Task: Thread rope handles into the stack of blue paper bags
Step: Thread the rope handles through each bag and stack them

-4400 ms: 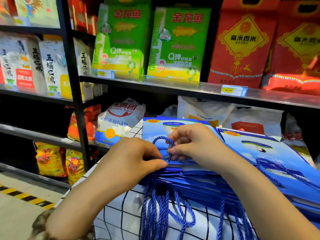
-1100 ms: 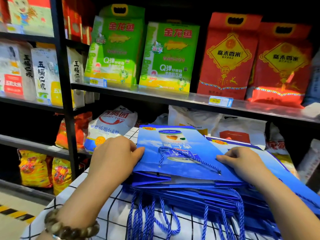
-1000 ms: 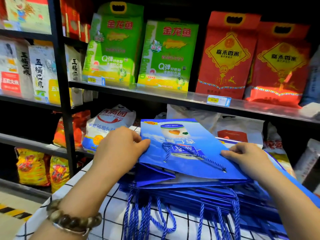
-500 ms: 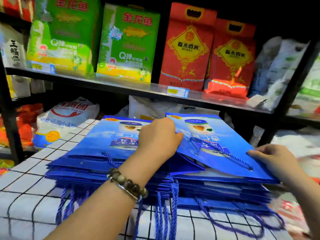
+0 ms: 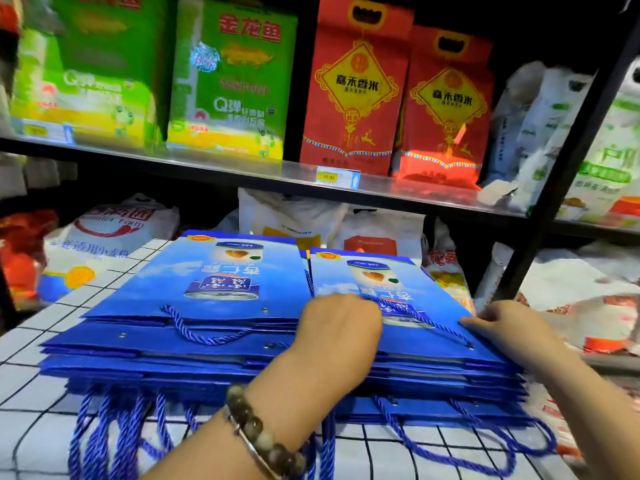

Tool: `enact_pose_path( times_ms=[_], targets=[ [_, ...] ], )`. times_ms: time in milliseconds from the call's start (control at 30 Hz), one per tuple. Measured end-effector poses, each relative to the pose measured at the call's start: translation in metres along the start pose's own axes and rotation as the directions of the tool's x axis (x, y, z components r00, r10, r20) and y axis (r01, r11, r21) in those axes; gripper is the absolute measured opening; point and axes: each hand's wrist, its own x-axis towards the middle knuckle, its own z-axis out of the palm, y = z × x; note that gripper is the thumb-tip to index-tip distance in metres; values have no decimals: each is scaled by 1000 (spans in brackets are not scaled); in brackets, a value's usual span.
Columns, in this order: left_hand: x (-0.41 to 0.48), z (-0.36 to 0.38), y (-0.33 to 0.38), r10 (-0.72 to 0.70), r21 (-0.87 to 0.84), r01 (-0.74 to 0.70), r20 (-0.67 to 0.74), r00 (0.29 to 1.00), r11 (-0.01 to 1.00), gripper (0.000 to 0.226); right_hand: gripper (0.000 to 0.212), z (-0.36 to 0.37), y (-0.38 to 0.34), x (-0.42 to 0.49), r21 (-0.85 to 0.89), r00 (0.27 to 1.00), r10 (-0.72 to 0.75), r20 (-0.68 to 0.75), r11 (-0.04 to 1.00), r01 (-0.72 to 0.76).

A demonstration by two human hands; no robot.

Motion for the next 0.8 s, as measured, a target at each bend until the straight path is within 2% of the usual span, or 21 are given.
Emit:
enact_pose_path(
  times_ms=[67,167,200,300,400,500,667,733,800],
  targets=[
    [-5,3,5,91,-51,-91,6,996,995,20,37,-1,-4,2,-97,1000,3,7,995,-3],
    [-10,10,8,119,-79,-113,75,990,990,46,28,-2,-12,-1,-196,999,-31,-28,980,25],
    [-11,11,9,124,-66,-118,94,988,991,51,33,-1,-18,-3,-212,998,-64,-24,976,58],
    [-12,18,13,153,-17,-152,91,984,988,49,52,13,-43,-4,-132,974,-215,63,966,222],
    [-14,23,13,189,22,-193,110,976,981,53,50,30,-74,-7,-36,912,-334,239,935,352],
    [-15,26,12,185,52,-196,177,967,979,60,53,43,-82,-9,20,856,-339,391,933,360],
    [-16,30,16,140,100,-170,259,956,980,67,53,52,-75,-14,-40,846,-317,428,929,369],
    [-19,25,17,115,138,-149,227,967,979,66,53,53,-75,-16,-48,850,-322,417,926,375],
    [-25,22,14,178,69,-185,94,980,980,59,54,53,-74,-17,-57,849,-338,406,918,393]
  ],
)
